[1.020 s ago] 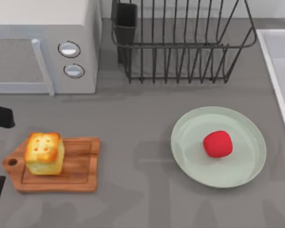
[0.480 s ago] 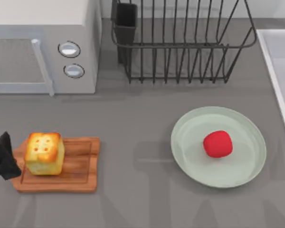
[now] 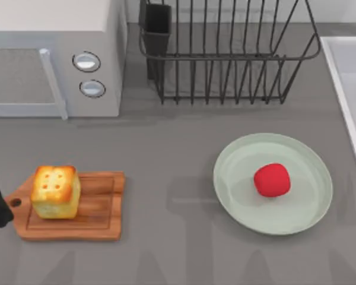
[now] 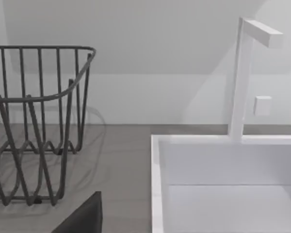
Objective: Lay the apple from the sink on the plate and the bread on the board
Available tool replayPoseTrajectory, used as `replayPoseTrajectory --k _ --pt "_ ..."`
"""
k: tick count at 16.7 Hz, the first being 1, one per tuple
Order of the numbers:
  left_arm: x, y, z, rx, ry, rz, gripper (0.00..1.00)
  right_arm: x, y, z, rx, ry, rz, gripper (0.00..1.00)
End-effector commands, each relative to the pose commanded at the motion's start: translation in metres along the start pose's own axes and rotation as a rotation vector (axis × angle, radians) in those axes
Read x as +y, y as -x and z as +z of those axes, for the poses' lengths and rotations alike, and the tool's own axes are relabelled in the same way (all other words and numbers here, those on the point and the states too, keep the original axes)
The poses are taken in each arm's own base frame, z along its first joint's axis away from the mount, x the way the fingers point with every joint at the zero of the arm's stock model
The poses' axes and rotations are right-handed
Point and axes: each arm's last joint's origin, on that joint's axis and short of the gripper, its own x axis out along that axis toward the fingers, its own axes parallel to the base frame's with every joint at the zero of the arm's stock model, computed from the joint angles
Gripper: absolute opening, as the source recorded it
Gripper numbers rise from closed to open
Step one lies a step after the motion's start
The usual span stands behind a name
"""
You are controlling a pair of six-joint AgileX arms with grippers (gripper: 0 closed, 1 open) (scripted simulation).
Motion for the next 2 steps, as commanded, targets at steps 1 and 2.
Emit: replayPoseTrajectory --k 1,2 --pt "0.0 0.0 0.0 0.0 0.0 0.0 1.0 0.0 0.0 0.0 0.0 0.0 0.0 1.0" --pt "0.0 0.0 0.0 0.0 0.0 0.0 1.0 0.0 0.0 0.0 0.0 0.0 0.0 1.0"
